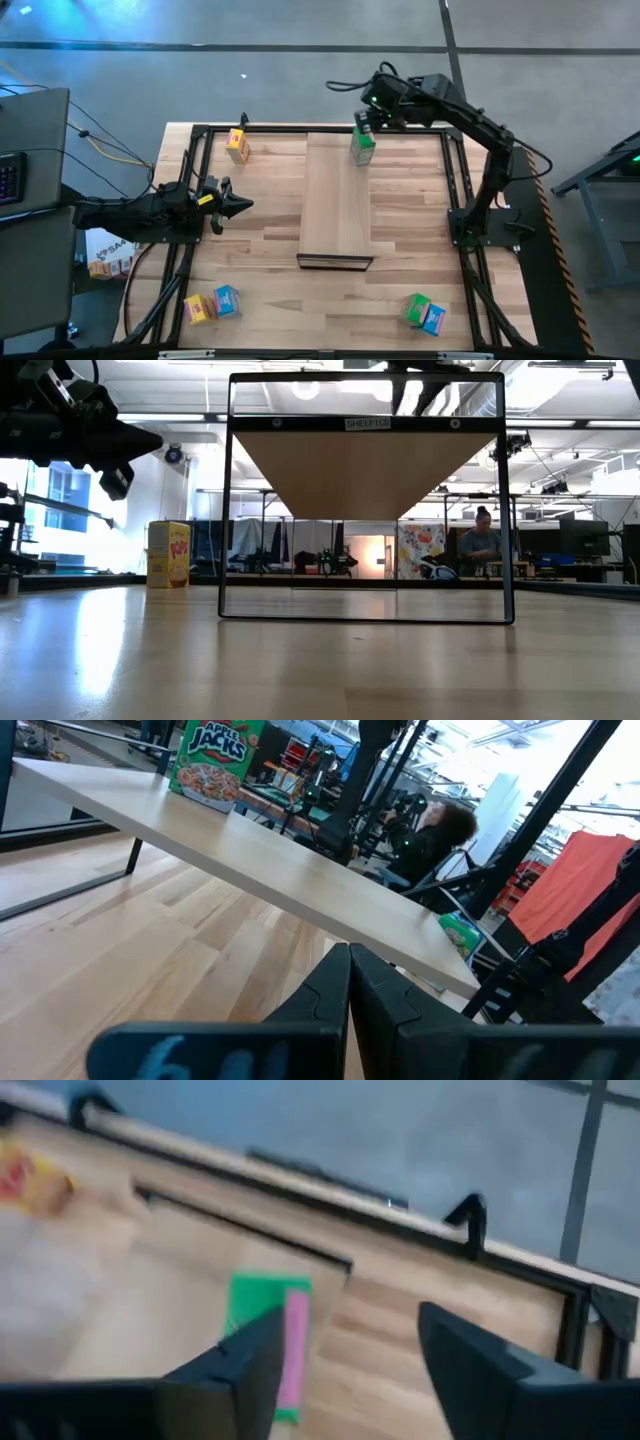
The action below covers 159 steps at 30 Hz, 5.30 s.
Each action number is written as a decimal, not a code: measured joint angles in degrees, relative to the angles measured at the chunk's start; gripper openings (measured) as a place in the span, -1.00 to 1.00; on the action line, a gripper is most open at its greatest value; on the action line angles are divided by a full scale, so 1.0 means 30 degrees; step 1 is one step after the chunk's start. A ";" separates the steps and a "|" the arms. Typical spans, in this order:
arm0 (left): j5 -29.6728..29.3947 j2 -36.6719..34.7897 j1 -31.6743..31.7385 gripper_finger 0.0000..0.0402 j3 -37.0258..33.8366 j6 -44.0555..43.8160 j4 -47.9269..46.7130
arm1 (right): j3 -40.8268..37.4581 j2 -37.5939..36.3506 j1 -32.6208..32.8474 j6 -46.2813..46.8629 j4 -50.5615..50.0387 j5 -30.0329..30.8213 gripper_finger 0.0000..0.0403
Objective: Stack cereal on shelf
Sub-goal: Put the green cereal box on the shelf
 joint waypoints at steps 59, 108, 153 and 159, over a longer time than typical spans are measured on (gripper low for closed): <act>0.0005 0.0003 0.0007 -1.00 0.0000 -0.0005 0.0005 | -2.7235 -1.1587 -0.1914 -0.3143 2.5891 -1.0129 -1.00; -0.0482 0.0028 0.0000 -1.00 -0.0005 -0.1784 0.2826 | -2.6572 -1.6486 0.6560 -0.2920 2.7531 -0.7122 -1.00; -0.0234 1.1674 0.0313 0.07 0.7665 -0.4121 0.1170 | -2.6279 -1.5621 1.0935 0.1298 2.4771 -1.1929 -1.00; -0.1134 1.1660 0.0328 0.07 0.7665 -0.4024 0.1170 | -2.1486 -1.2753 1.4439 0.1970 1.7349 -1.0164 -1.00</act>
